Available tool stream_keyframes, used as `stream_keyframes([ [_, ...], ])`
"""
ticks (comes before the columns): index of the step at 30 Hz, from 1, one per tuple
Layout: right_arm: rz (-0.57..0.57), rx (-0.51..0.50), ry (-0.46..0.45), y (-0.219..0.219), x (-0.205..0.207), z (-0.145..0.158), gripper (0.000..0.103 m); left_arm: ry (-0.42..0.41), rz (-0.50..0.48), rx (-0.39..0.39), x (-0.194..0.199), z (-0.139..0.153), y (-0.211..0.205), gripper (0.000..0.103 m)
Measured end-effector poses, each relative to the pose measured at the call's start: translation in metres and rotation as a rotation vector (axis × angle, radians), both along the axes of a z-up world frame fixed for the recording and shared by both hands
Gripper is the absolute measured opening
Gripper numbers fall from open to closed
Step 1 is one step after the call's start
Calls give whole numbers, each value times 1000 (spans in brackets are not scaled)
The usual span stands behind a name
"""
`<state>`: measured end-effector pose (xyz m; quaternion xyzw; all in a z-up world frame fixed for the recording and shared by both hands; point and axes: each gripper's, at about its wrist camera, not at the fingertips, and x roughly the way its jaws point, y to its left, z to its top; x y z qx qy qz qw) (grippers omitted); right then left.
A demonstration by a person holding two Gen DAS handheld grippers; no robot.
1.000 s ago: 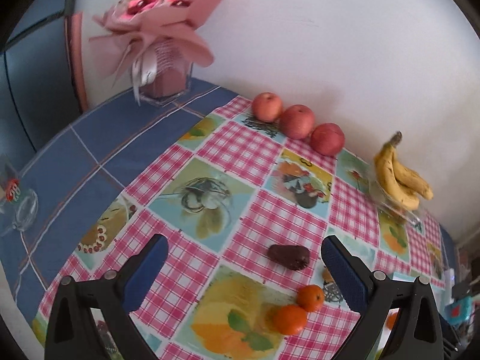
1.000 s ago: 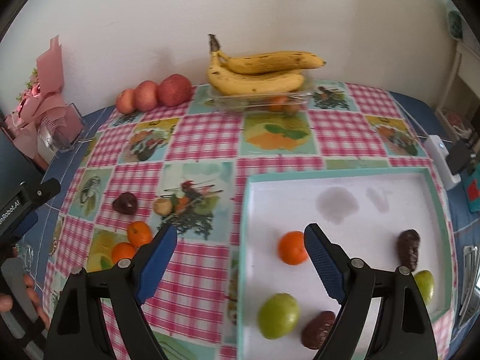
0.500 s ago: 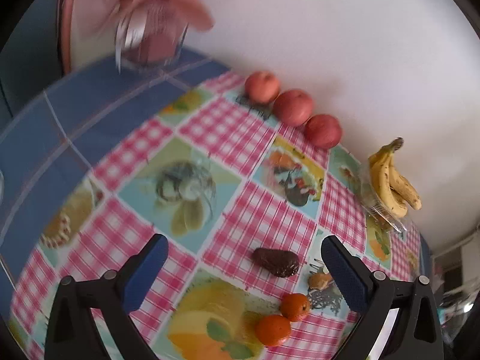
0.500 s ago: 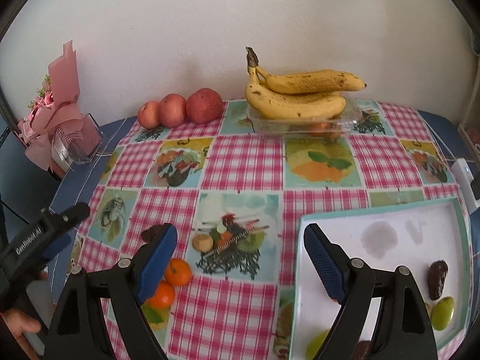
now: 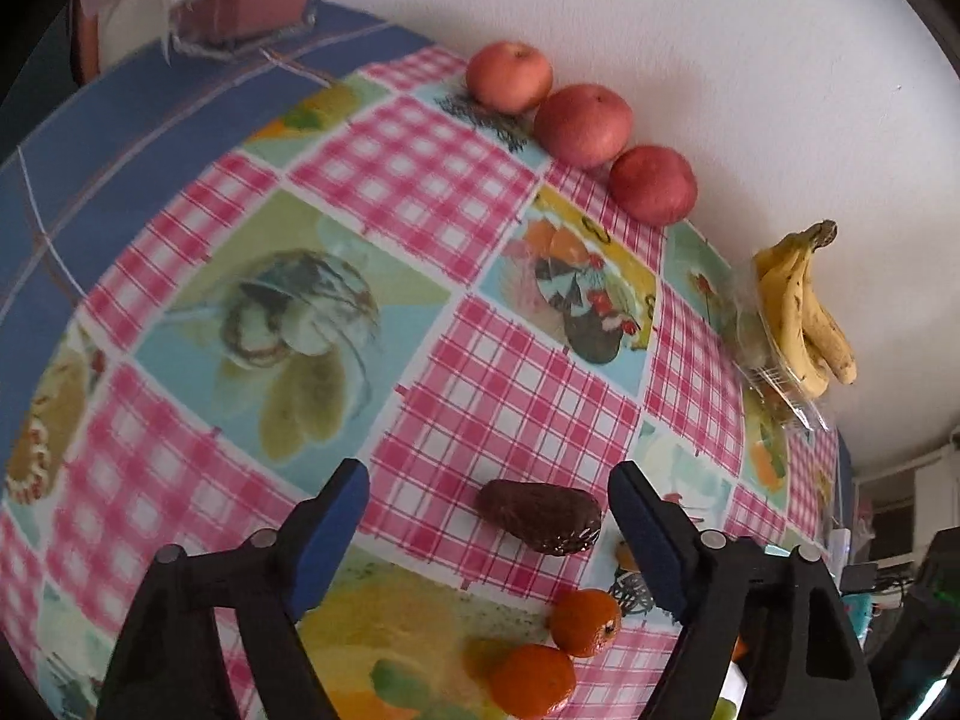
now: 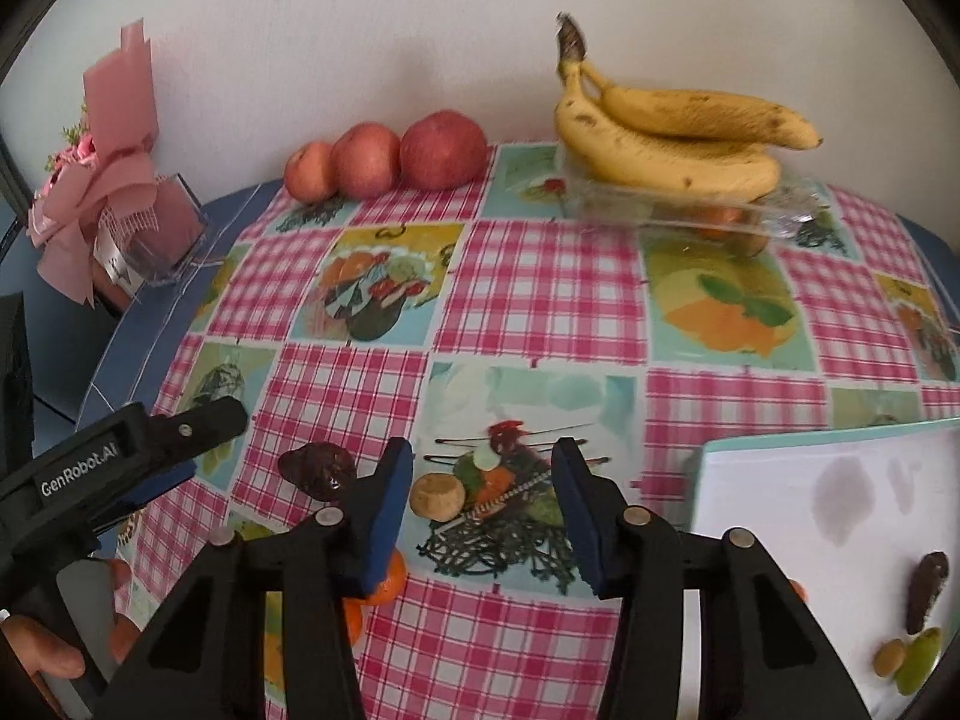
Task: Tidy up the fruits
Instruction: 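Grasp an elongated dark date with the left tool while the right tool grasps a small brown fruit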
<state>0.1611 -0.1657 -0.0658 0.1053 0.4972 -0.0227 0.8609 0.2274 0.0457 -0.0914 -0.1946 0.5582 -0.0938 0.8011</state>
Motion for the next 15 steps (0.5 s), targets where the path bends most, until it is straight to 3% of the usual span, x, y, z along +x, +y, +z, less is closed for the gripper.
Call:
stream_keyframes([
  [15,64,-6,68,19,13,-34,41,31,-54,-26,3,-16,-22,83],
])
